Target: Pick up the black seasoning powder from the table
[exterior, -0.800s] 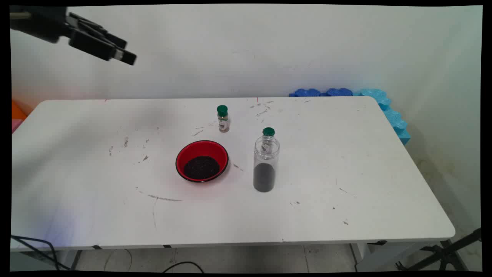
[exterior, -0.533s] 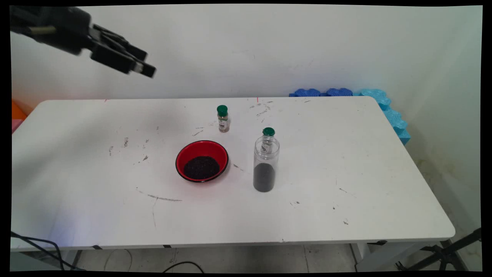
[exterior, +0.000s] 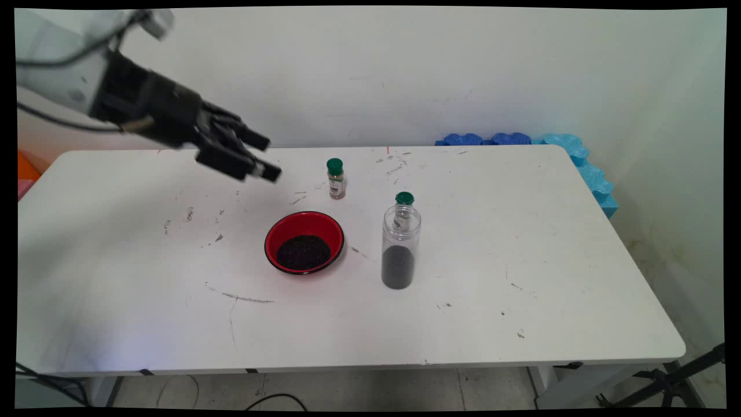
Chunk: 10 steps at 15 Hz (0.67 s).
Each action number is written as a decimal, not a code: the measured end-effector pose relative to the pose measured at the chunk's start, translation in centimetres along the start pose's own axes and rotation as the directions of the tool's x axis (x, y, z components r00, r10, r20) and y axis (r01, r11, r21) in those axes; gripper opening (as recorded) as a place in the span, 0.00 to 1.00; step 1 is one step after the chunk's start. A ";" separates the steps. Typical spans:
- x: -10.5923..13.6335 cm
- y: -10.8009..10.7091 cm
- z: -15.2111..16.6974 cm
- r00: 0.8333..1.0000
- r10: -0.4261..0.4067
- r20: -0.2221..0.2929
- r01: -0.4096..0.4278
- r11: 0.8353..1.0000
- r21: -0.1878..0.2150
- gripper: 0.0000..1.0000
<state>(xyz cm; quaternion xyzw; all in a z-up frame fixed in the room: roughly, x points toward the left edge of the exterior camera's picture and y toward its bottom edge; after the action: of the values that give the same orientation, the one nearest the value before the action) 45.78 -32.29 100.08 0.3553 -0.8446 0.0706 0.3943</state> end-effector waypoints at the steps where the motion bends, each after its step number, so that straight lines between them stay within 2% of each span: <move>1: -0.5 0.2 1.1 1.000 0.012 0.003 -0.012 1.000 -0.010 1.00; 10: -3.6 0.7 8.4 0.995 0.095 0.018 -0.094 0.993 -0.078 1.00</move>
<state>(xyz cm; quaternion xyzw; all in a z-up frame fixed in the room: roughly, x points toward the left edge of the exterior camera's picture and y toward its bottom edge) 41.72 -33.16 91.96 0.3002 -0.8668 0.0527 0.3947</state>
